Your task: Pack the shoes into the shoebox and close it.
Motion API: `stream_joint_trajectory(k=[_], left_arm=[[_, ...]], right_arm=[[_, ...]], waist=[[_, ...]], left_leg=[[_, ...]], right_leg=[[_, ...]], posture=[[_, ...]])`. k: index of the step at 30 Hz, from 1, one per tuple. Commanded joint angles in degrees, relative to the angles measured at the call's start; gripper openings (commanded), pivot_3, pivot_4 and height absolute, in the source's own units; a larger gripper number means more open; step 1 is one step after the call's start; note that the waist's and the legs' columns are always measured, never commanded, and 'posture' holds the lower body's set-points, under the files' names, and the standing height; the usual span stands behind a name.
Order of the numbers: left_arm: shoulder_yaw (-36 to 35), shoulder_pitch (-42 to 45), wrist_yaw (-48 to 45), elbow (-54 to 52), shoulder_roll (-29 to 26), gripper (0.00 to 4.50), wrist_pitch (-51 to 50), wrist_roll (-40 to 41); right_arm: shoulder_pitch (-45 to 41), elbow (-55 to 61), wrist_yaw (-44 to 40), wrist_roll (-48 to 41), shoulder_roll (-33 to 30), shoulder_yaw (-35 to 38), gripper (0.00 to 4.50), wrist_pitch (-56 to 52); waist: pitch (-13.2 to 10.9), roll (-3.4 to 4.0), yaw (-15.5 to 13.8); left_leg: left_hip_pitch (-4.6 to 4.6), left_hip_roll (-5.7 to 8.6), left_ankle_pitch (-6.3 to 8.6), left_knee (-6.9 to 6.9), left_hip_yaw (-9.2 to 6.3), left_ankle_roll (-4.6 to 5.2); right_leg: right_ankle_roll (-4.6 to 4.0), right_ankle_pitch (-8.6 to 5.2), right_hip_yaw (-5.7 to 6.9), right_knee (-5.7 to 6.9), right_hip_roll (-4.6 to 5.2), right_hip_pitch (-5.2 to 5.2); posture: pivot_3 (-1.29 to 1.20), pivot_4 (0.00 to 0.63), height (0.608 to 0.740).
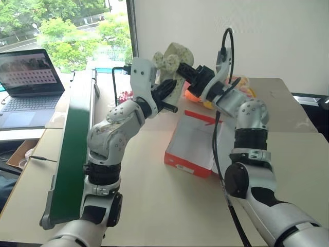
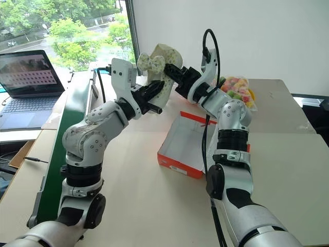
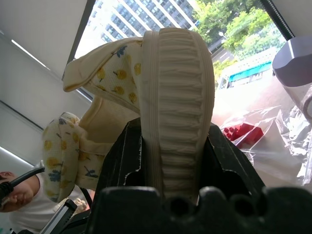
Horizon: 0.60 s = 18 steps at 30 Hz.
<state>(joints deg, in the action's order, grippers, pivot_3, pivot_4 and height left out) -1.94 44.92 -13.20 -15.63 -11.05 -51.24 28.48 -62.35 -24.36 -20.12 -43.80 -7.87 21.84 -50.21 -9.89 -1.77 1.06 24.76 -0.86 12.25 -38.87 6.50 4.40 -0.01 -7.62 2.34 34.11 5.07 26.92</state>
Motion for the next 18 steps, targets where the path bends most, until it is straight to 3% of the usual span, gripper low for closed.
stream_joint_trajectory(k=[1, 6, 11, 18], left_arm=[[-4.2, 0.8, -2.1, -5.4, -2.7, 0.81, -2.2, 4.1], [-8.1, 0.9, -5.9, -7.0, -10.0, 2.58, -7.8, 9.1], [-6.6, 0.6, -12.0, -7.3, -15.8, 2.58, -8.0, 11.1], [-1.1, 1.0, -18.0, -1.4, -18.3, 2.58, -1.7, 7.0]], right_arm=[[-1.4, 1.0, -0.1, 1.2, -2.6, 0.2, 0.86, 2.6], [-2.8, 0.9, 2.1, 4.4, -6.4, -0.9, 0.82, 3.1], [-3.0, 4.8, 8.6, 6.0, -9.7, -1.4, 0.82, -3.9], [-0.7, 14.8, 29.6, 9.0, -7.6, 4.3, 0.82, -25.0]], waist=[[0.0, 0.0, 0.0], [0.0, 0.0, -0.1], [0.0, 0.01, -0.1], [0.0, 0.01, -0.2]], left_leg=[[0.0, 0.0, 0.0, 0.0, 0.0, 0.0], [0.01, 0.01, 0.0, 0.0, -0.01, 0.0], [0.01, 0.01, 0.0, 0.0, -0.01, -0.01], [0.0, 0.01, -0.01, 0.01, 0.0, -0.04]], right_leg=[[0.0, 0.0, 0.0, 0.0, 0.0, 0.0], [0.01, -0.01, 0.01, -0.01, 0.02, 0.0], [0.02, -0.02, 0.01, -0.02, 0.02, 0.0], [0.0, -0.02, 0.0, 0.0, 0.04, 0.01]], posture=[[0.0, 0.15, 0.74], [0.0, 0.15, 0.74], [0.0, 0.15, 0.74], [0.0, 0.15, 0.74]])
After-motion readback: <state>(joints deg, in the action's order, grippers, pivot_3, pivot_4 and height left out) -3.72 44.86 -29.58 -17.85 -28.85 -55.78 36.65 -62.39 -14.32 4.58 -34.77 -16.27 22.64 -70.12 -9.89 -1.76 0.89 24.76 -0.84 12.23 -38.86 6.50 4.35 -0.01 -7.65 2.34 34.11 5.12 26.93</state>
